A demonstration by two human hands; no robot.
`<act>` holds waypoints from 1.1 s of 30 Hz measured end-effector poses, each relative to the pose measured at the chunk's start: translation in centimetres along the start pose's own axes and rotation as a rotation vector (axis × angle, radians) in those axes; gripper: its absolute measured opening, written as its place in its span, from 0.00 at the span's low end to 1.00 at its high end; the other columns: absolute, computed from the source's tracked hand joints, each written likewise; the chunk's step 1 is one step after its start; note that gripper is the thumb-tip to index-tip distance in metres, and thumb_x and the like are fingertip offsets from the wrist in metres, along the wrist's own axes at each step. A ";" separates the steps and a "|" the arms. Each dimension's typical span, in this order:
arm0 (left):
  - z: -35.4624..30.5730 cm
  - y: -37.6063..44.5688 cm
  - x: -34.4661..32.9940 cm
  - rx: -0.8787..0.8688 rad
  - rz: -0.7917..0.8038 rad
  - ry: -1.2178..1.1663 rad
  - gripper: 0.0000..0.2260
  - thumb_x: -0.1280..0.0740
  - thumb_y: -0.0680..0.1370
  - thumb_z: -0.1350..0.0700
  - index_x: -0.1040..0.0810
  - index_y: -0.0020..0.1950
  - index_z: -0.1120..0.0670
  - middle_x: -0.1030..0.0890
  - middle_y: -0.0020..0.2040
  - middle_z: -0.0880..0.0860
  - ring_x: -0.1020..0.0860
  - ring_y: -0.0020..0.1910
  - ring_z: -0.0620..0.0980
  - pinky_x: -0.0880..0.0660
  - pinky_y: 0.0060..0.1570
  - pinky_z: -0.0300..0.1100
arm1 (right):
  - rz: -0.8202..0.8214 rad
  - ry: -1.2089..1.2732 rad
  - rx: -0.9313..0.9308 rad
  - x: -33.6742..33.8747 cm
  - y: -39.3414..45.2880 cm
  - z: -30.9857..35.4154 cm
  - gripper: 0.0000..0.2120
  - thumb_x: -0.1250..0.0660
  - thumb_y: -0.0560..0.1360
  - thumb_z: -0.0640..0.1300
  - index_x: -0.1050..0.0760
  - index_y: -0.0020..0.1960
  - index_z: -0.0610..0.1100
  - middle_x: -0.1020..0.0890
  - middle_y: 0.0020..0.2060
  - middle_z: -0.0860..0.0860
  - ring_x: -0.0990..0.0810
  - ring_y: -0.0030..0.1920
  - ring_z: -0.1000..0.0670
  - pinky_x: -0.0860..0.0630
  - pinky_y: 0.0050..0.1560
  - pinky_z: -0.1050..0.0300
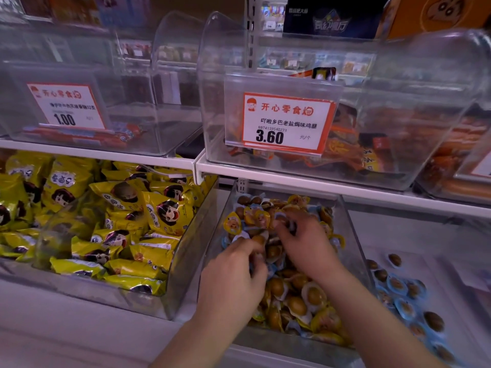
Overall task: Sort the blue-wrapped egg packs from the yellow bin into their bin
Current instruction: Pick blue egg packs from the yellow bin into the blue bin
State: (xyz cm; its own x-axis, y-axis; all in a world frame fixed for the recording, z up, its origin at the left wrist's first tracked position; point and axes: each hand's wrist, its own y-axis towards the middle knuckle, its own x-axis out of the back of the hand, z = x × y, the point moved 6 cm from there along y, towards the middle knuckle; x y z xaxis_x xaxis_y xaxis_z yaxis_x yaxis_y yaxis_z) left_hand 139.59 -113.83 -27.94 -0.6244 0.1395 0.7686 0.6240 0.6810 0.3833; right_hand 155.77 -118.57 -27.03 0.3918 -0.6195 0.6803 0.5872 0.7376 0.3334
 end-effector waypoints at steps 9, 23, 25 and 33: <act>0.3 0.1 -1.6 0.007 0.106 0.053 0.21 0.35 0.72 0.38 0.37 0.62 0.36 0.18 0.49 0.43 0.18 0.48 0.52 0.21 0.40 0.47 | 0.065 1.309 -0.693 2.1 -4.5 -1.1 0.09 0.32 0.74 0.38 0.22 0.53 0.38 0.19 0.41 0.42 0.21 0.33 0.47 0.24 0.33 0.53; -7.4 -1.7 -0.8 -0.276 -0.169 -0.298 0.15 0.41 0.82 0.50 0.28 0.69 0.48 0.24 0.61 0.46 0.26 0.59 0.49 0.28 0.59 0.48 | 0.280 1.566 -0.836 0.8 -9.4 2.9 0.28 0.33 0.74 0.63 0.18 0.62 0.43 0.17 0.60 0.42 0.18 0.61 0.42 0.28 0.69 0.46; -8.3 -1.3 -0.7 -0.341 -0.166 -0.224 0.18 0.45 0.83 0.47 0.29 0.70 0.50 0.26 0.63 0.48 0.30 0.63 0.51 0.32 0.63 0.50 | 0.249 1.565 -0.826 1.6 -9.3 2.7 0.27 0.36 0.76 0.62 0.18 0.62 0.42 0.16 0.58 0.42 0.18 0.60 0.43 0.27 0.68 0.49; -9.9 -1.5 -2.3 -0.421 0.137 -0.363 0.25 0.49 0.83 0.39 0.39 0.79 0.44 0.40 0.78 0.42 0.43 0.79 0.46 0.40 0.72 0.47 | 0.073 1.484 -0.655 8.2 -7.4 -2.1 0.06 0.39 0.79 0.41 0.25 0.48 0.39 0.24 0.35 0.44 0.24 0.30 0.51 0.32 0.22 0.64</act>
State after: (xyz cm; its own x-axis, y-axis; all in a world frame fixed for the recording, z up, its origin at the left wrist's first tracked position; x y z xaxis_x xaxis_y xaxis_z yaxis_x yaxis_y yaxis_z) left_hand 144.74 -122.31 -25.19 -0.5997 0.4950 0.6288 0.7975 0.3045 0.5209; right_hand 156.10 -129.68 -25.32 0.5047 -0.5773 -0.6419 0.5706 0.7811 -0.2538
